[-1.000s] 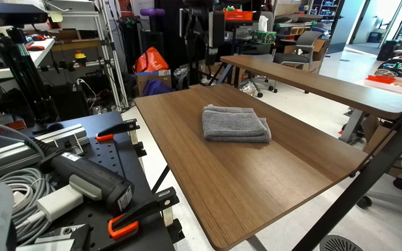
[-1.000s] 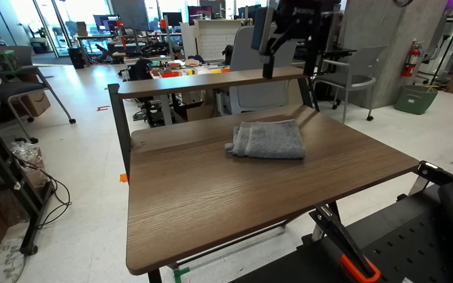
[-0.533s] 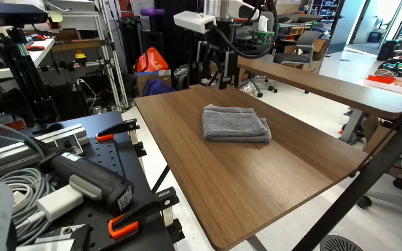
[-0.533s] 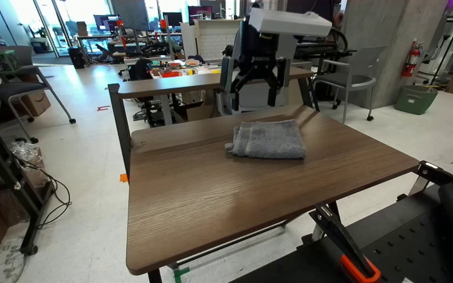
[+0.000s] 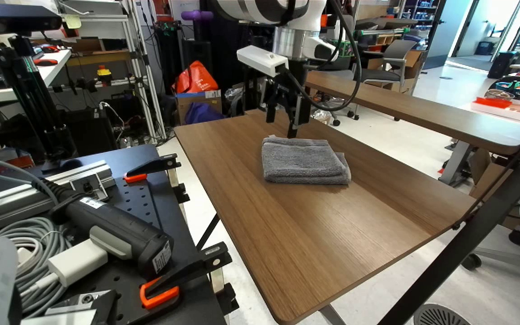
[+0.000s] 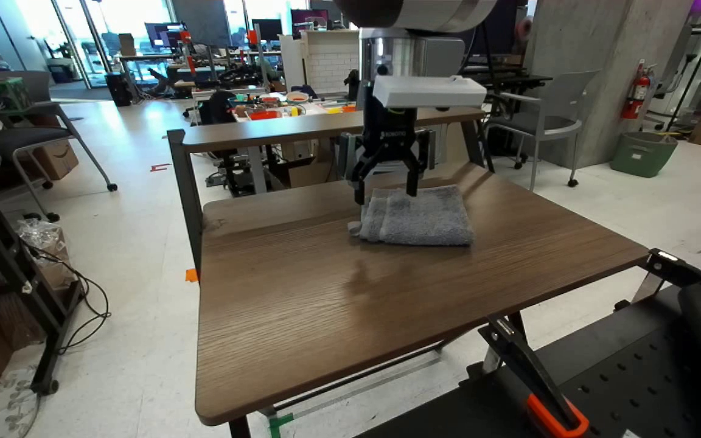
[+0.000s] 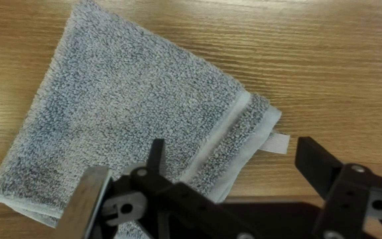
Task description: Move the towel to the right.
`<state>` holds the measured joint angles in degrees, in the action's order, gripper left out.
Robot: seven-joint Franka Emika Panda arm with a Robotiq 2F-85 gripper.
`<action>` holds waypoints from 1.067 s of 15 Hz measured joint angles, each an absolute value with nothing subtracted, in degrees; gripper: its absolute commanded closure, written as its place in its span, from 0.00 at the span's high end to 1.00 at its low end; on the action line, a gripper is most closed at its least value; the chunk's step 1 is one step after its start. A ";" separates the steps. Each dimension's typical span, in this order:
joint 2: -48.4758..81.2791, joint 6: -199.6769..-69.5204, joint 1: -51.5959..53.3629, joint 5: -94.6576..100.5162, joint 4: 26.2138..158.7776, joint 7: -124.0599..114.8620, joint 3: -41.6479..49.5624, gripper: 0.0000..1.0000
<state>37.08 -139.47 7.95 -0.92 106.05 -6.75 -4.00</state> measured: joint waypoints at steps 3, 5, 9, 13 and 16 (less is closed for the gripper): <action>38.13 -139.45 7.96 -0.76 105.83 -6.75 -3.30 1.00; 38.71 -139.43 7.96 -0.59 105.76 -6.75 -2.82 1.00; 40.51 -139.43 7.95 -0.58 104.97 -6.75 -1.78 1.00; 42.11 -139.44 7.93 -0.58 104.19 -6.75 -0.79 1.00; 42.51 -139.46 7.88 -0.58 104.11 -6.75 0.07 1.00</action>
